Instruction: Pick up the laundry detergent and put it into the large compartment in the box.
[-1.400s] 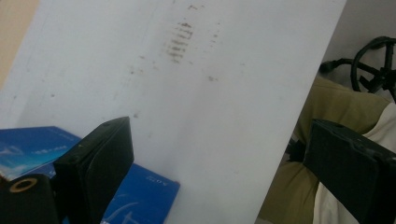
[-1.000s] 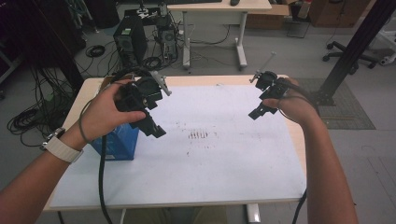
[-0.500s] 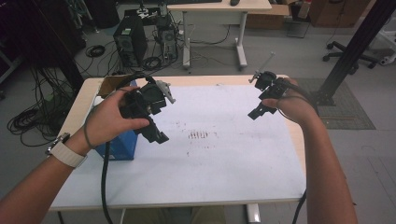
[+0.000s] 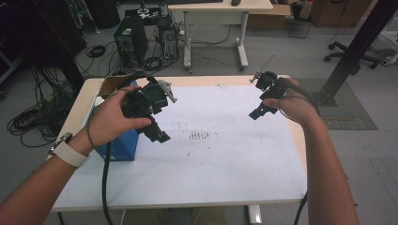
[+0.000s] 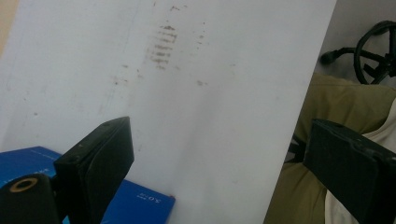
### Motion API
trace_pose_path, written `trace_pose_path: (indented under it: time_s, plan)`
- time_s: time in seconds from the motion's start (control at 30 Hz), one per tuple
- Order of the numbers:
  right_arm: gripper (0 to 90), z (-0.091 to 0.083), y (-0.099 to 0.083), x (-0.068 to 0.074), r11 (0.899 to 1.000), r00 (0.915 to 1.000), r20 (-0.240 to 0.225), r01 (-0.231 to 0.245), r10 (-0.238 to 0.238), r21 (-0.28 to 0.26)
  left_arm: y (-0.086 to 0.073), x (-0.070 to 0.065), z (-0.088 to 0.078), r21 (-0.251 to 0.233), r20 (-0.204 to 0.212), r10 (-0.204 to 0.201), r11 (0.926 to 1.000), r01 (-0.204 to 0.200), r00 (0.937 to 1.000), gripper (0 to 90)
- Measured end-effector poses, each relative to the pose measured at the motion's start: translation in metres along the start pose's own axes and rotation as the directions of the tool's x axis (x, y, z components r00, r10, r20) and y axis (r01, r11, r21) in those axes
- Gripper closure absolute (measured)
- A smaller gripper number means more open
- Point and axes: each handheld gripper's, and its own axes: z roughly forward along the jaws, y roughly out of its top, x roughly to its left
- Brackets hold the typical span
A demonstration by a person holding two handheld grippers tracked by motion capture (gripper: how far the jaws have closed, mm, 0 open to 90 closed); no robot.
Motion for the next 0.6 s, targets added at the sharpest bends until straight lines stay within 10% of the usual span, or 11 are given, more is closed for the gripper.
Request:
trace_pose_path:
  time_s: [0.6]
  plan:
    - [8.4,0.0000,-0.0003,0.0004,1.000,1.0000,0.002,-0.002,0.002,-0.002,0.0002,0.0007,0.0003,0.003,-0.002,-0.005,1.0000,0.005,1.0000,8.6]
